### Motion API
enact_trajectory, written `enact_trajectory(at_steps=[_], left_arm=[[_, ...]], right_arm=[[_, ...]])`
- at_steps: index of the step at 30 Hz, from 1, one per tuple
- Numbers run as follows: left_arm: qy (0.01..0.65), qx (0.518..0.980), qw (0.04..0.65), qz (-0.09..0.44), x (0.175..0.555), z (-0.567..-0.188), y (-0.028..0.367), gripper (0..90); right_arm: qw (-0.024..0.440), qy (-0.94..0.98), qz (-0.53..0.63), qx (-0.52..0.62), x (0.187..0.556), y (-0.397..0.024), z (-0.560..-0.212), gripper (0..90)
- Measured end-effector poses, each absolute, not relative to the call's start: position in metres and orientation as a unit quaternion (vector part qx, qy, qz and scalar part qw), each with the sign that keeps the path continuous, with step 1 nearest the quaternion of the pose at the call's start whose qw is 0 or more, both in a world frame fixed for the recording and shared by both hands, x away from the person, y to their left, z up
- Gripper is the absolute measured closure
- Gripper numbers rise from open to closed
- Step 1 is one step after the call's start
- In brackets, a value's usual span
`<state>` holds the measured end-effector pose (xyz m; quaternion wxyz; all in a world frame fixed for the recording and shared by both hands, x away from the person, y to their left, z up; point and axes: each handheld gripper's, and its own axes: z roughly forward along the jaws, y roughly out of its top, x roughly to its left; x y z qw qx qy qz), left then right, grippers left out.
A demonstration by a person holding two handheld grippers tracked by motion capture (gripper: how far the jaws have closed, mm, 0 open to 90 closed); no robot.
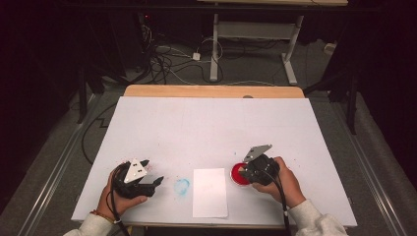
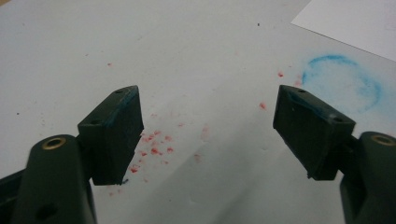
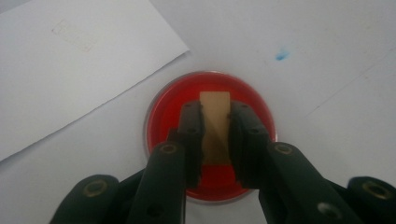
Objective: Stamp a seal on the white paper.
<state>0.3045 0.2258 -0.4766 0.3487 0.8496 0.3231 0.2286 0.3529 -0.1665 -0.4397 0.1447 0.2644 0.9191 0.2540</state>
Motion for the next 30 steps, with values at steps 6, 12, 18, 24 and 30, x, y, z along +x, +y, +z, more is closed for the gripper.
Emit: enact_trajectory(at_steps=[6, 12, 18, 24, 30], left_arm=[[0.32, 0.85, 0.349, 0.232, 0.303, -0.476, 0.226, 23.4], [0.319, 0.85, 0.347, 0.234, 0.3, -0.476, 0.226, 23.4], [0.32, 0.852, 0.344, 0.233, 0.301, -0.476, 0.225, 23.5], [0.319, 0.852, 0.343, 0.232, 0.302, -0.477, 0.224, 23.5], [0.318, 0.853, 0.344, 0.23, 0.303, -0.477, 0.223, 23.5]], right_arm=[[0.156, 0.904, 0.3, 0.26, 0.346, -0.168, -0.418, 76.5], [0.165, 0.897, 0.327, 0.249, 0.337, -0.166, -0.401, 76.5], [0.161, 0.888, 0.355, 0.246, 0.331, -0.166, -0.391, 76.5], [0.16, 0.883, 0.367, 0.245, 0.326, -0.161, -0.389, 76.4], [0.157, 0.885, 0.374, 0.23, 0.32, -0.149, -0.387, 76.5]])
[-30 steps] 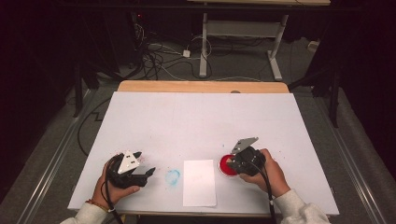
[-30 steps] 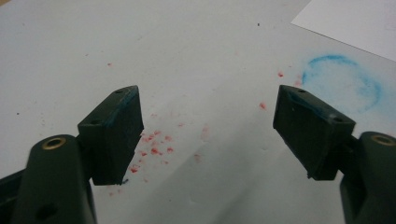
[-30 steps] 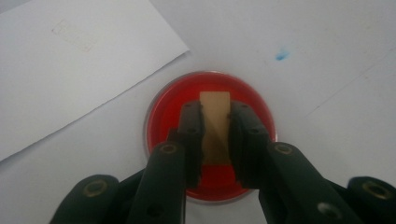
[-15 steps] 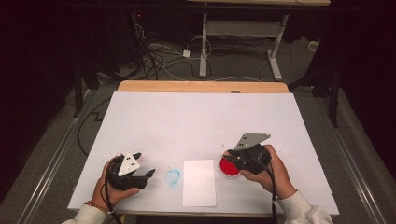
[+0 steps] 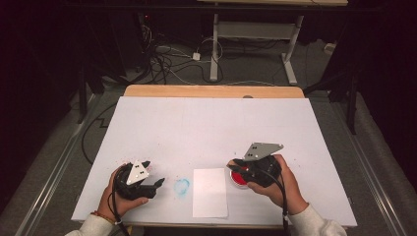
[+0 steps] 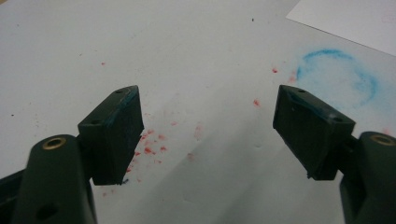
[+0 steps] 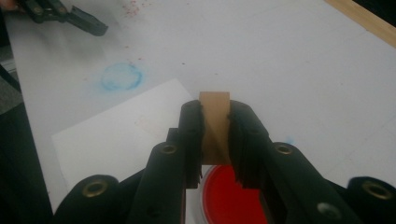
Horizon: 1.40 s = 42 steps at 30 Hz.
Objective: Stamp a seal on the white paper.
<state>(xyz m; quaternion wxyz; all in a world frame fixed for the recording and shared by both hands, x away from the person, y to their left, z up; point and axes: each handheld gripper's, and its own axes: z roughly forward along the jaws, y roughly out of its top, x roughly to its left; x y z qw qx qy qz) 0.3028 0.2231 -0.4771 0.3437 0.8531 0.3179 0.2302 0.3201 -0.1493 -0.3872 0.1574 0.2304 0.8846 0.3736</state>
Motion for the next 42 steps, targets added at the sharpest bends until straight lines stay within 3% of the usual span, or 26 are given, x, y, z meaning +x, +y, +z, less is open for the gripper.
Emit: enact_trajectory(at_steps=[21, 31, 42], left_arm=[[0.313, 0.859, 0.339, 0.225, 0.304, -0.479, 0.222, 23.5], [0.312, 0.859, 0.339, 0.225, 0.304, -0.479, 0.221, 23.4], [0.312, 0.859, 0.338, 0.224, 0.304, -0.479, 0.221, 23.4]], right_arm=[[0.14, 0.913, 0.311, 0.223, 0.331, -0.089, -0.436, 76.5], [0.136, 0.928, 0.272, 0.215, 0.334, -0.081, -0.459, 76.5], [0.123, 0.93, 0.277, 0.209, 0.338, -0.084, -0.462, 76.2]])
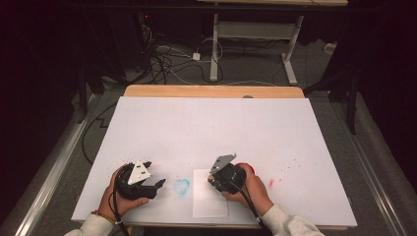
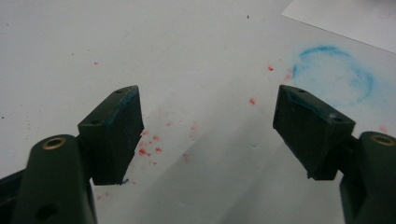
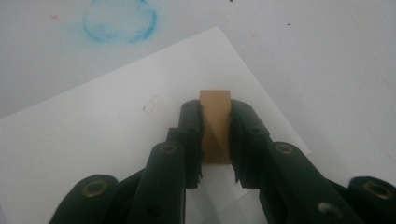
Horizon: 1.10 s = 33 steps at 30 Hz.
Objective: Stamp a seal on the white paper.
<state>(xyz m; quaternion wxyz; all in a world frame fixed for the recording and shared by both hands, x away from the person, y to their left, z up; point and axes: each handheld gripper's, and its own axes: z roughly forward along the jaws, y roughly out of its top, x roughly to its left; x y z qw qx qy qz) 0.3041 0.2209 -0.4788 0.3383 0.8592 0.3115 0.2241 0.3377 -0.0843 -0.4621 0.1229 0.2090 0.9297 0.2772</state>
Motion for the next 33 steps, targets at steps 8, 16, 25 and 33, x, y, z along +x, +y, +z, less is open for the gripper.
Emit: enact_trajectory(at_steps=[8, 16, 25, 33], left_arm=[[0.312, 0.859, 0.338, 0.224, 0.305, -0.479, 0.22, 23.4], [0.311, 0.86, 0.339, 0.221, 0.305, -0.479, 0.219, 23.4], [0.309, 0.861, 0.338, 0.221, 0.305, -0.48, 0.219, 23.4], [0.31, 0.86, 0.339, 0.221, 0.305, -0.479, 0.221, 23.4]], right_arm=[[0.123, 0.933, 0.27, 0.205, 0.339, -0.082, -0.462, 76.1], [0.134, 0.936, 0.259, 0.196, 0.337, -0.079, -0.461, 76.2], [0.13, 0.936, 0.26, 0.201, 0.337, -0.08, -0.462, 76.2], [0.127, 0.926, 0.289, 0.206, 0.337, -0.087, -0.449, 76.2]])
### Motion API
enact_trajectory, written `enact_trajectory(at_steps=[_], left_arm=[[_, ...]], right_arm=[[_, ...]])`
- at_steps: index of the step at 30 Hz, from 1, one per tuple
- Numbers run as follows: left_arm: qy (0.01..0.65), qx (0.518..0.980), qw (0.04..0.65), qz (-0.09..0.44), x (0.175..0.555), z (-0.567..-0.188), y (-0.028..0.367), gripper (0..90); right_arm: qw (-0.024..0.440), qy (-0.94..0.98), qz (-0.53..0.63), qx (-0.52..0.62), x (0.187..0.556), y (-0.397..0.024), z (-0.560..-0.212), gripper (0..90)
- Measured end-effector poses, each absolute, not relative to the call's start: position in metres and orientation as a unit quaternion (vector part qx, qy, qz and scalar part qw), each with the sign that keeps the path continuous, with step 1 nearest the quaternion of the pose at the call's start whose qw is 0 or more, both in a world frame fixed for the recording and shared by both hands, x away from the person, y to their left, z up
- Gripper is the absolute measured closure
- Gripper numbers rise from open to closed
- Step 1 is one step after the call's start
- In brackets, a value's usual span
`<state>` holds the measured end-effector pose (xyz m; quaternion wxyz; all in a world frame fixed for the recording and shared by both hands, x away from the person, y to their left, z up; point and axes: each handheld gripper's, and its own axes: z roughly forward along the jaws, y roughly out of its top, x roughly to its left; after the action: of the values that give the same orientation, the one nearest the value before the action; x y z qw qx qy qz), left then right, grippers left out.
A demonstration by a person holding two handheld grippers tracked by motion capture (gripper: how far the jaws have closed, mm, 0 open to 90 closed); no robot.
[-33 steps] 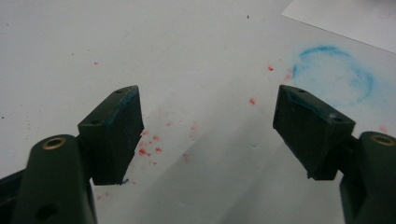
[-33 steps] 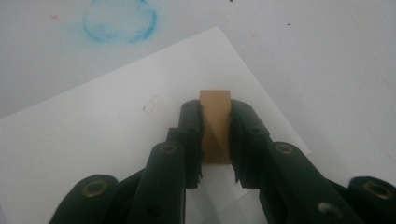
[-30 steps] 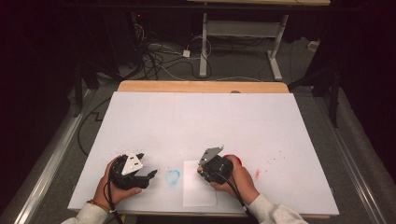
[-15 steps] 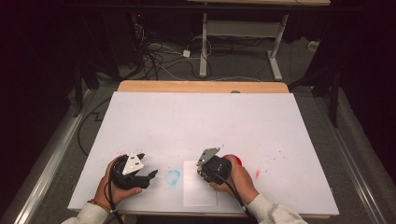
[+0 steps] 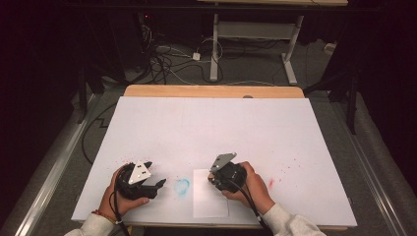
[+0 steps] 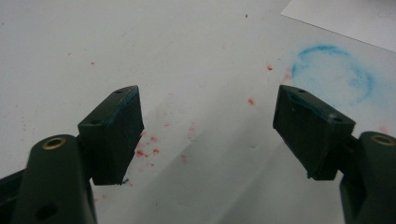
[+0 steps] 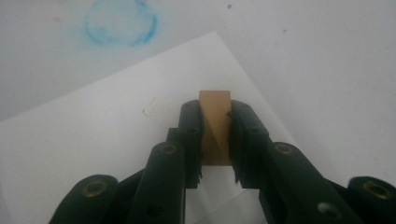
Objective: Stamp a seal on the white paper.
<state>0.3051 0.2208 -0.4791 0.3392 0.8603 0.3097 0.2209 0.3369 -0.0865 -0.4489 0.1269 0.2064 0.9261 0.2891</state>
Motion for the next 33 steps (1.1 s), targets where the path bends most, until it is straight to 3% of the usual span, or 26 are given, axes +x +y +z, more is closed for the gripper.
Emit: enact_trajectory(at_steps=[8, 33], left_arm=[[0.31, 0.86, 0.34, 0.222, 0.305, -0.479, 0.221, 23.4], [0.318, 0.856, 0.341, 0.223, 0.305, -0.479, 0.226, 23.6]], right_arm=[[0.139, 0.916, 0.318, 0.201, 0.331, -0.099, -0.424, 76.2], [0.155, 0.901, 0.348, 0.209, 0.33, -0.127, -0.398, 76.2]])
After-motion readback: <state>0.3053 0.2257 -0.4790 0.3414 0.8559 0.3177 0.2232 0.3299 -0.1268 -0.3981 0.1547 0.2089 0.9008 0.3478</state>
